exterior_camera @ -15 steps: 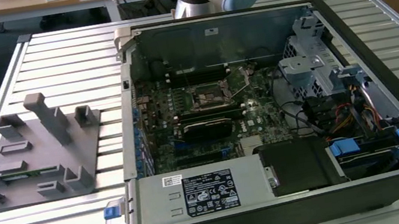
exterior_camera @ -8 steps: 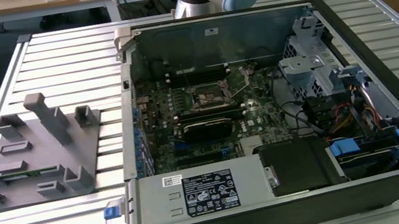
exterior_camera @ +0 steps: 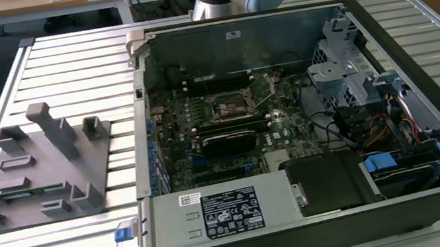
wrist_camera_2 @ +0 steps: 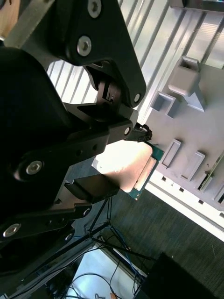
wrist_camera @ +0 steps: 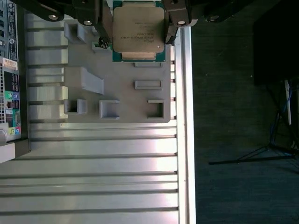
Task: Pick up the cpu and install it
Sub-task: 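Pick up the cpu and move it towards the insertion slot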
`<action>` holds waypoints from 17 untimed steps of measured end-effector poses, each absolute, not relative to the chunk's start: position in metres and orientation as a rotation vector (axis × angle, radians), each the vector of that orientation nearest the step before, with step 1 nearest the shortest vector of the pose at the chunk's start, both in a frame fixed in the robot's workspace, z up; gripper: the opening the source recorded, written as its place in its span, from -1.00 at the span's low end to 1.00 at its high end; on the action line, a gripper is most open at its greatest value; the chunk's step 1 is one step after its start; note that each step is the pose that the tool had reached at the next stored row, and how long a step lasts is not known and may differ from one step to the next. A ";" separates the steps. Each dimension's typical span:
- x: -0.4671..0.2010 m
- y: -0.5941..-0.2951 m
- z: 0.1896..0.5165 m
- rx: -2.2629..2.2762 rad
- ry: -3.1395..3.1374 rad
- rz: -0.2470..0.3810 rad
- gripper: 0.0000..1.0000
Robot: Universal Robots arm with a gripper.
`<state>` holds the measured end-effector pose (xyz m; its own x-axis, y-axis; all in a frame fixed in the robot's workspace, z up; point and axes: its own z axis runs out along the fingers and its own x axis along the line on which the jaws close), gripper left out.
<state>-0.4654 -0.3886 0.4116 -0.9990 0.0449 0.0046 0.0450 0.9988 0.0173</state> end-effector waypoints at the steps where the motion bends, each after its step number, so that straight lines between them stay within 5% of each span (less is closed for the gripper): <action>1: -0.464 -0.389 0.412 -0.071 -3.136 -0.027 0.06; 17: -0.450 -0.389 0.412 -0.071 -3.136 -0.027 0.06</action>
<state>-0.4504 -0.3886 0.4117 -0.9990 0.0449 0.0046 0.0450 0.9988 0.0172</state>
